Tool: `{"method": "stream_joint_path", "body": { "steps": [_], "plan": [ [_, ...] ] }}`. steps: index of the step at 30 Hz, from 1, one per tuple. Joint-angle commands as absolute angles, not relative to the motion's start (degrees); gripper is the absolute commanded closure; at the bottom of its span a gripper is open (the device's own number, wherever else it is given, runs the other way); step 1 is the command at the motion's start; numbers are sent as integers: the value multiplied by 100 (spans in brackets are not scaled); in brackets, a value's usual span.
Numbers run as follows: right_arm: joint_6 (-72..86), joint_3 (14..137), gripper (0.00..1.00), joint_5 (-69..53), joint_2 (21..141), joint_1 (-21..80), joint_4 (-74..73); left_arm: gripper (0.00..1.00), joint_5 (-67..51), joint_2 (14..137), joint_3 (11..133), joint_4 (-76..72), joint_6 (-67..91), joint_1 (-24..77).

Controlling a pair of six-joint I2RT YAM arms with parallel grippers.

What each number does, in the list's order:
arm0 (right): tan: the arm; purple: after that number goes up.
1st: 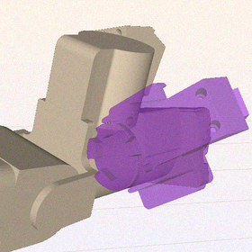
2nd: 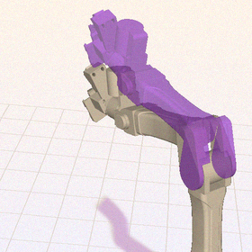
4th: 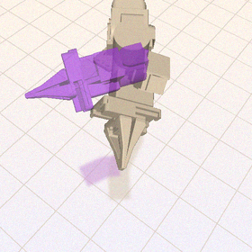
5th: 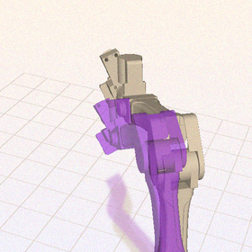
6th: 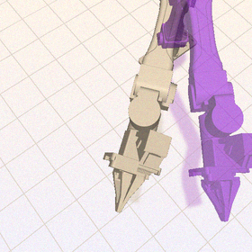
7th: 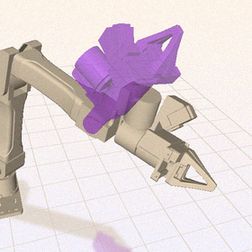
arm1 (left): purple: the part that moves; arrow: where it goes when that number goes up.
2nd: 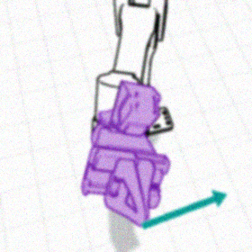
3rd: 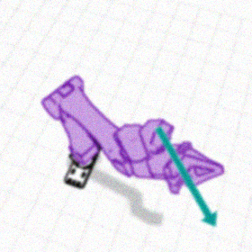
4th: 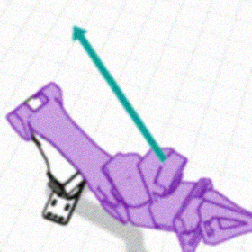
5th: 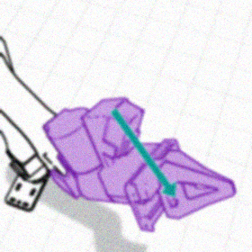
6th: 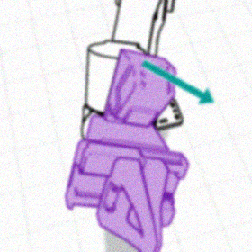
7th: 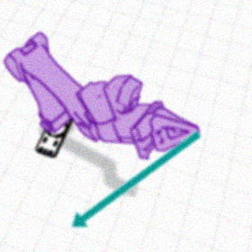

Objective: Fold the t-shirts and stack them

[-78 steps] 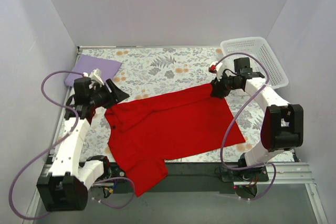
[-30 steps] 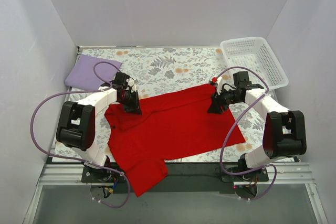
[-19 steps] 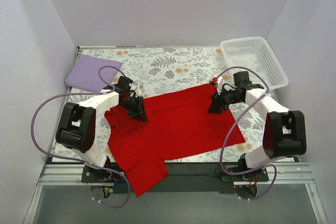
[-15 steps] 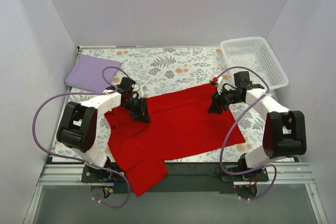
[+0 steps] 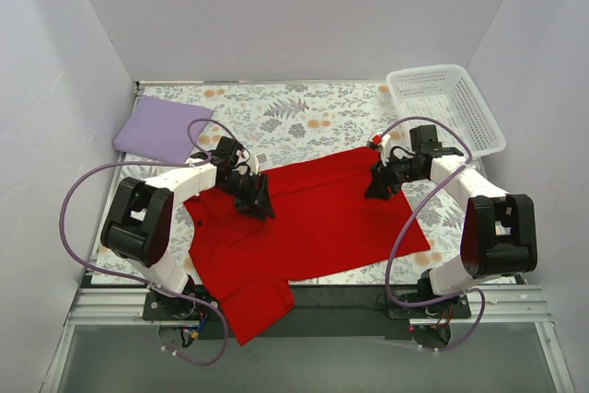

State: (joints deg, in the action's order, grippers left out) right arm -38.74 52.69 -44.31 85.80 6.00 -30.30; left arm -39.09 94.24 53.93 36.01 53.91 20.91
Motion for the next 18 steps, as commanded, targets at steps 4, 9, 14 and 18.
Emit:
{"method": "stream_joint_path", "body": {
  "steps": [4,9,14,18],
  "plan": [
    [-3867,5273,50,-4509,8464,571,-3059,60,-4262,9237,5476,3779,5194,2250],
    [-3867,5282,50,-4483,8481,580,-3050,60,-3115,8904,5668,3744,5597,2259],
    [-3885,5274,50,-4482,8490,571,-3059,60,-1820,8570,5783,3709,5862,2259],
    [-3876,5273,50,-4482,8499,571,-3050,60,-1609,8709,5766,3656,5941,2259]
  ]
}}
